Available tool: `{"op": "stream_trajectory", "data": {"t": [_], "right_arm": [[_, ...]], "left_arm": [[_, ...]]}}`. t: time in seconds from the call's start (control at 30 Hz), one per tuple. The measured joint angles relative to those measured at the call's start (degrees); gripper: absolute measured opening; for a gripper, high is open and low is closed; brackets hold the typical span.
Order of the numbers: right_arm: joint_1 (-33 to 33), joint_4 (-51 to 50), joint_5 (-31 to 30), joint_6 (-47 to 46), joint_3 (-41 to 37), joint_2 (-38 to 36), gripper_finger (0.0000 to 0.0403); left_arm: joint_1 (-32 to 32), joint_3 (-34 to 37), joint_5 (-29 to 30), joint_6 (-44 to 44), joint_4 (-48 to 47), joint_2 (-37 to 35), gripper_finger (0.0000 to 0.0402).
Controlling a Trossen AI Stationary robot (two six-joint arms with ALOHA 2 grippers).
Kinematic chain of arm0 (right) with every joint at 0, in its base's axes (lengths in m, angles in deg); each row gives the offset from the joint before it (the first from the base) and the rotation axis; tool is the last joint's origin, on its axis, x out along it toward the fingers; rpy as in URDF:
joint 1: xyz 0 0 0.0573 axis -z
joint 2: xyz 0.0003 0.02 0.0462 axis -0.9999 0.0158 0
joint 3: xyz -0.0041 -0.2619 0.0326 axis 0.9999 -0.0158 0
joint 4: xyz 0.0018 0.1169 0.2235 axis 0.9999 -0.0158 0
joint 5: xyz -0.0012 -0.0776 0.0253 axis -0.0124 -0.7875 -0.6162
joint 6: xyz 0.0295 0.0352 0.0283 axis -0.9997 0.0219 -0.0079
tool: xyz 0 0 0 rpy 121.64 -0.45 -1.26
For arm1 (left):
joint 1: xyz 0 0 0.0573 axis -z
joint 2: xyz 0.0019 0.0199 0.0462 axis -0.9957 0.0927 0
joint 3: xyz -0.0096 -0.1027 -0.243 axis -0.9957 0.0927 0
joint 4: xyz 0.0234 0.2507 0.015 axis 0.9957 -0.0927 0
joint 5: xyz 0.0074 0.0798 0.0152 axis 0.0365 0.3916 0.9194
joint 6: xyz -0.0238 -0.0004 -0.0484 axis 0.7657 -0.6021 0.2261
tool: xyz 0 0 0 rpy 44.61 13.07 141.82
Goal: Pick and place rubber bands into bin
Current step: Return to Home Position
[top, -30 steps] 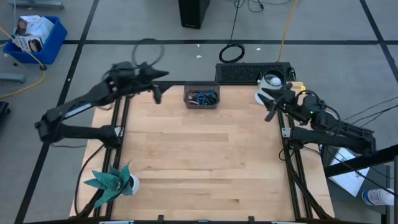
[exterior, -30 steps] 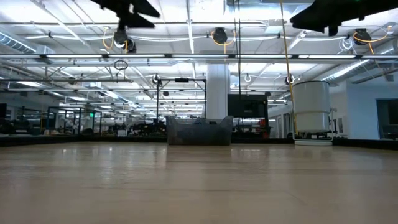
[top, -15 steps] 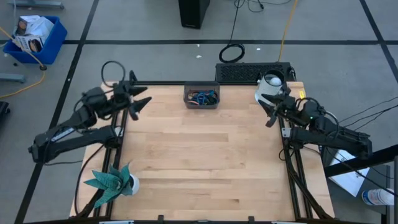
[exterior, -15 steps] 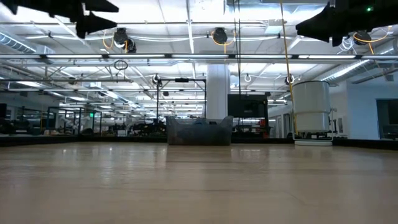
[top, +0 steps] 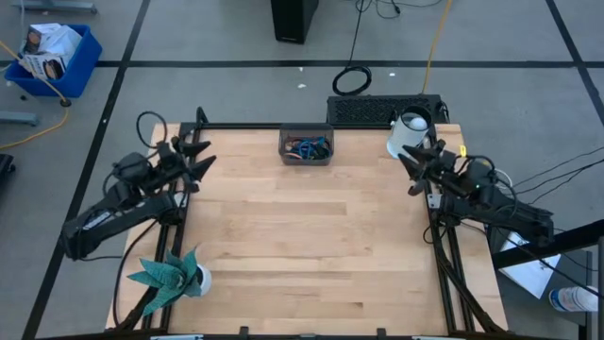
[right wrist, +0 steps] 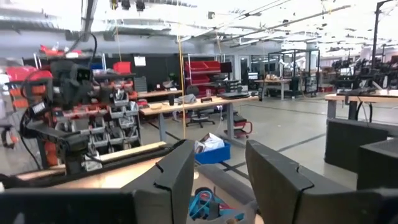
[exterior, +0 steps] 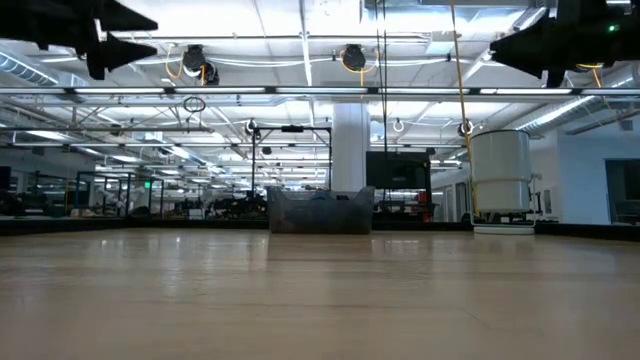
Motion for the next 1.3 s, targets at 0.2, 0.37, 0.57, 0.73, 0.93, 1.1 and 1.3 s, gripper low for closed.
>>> {"op": "stream_trajectory", "data": {"t": [0.2,0.37,0.57,0.73,0.93,1.1,1.3], "right_arm": [[0.00,7.79,0.04,-0.96,-5.22,-0.48,0.0141],[0.00,10.29,0.04,-2.05,-8.70,-0.48,0.0141],[0.00,16.40,0.04,-3.01,-12.42,-0.48,0.0141],[0.00,22.21,-0.07,-3.42,-15.41,-0.44,0.0141],[0.02,22.49,-0.12,-3.18,-15.86,-0.50,0.0141],[0.02,19.36,-0.13,-3.05,-15.95,-0.45,0.0141],[0.02,14.23,-0.13,-3.03,-15.99,-0.46,0.0141]], "left_arm": [[0.00,4.97,0.05,1.47,0.78,-1.37,0.0280],[0.00,8.98,0.03,2.80,1.63,-1.35,0.0280],[0.00,15.41,0.02,4.03,10.25,-1.35,0.0280],[0.00,19.21,0.03,5.08,14.36,-1.35,0.0280],[0.01,21.28,0.51,4.88,14.12,-1.35,0.0280],[0.00,21.54,2.52,3.62,9.27,-1.22,0.0280],[0.00,21.50,3.26,3.97,9.19,-1.19,0.0280]]}}
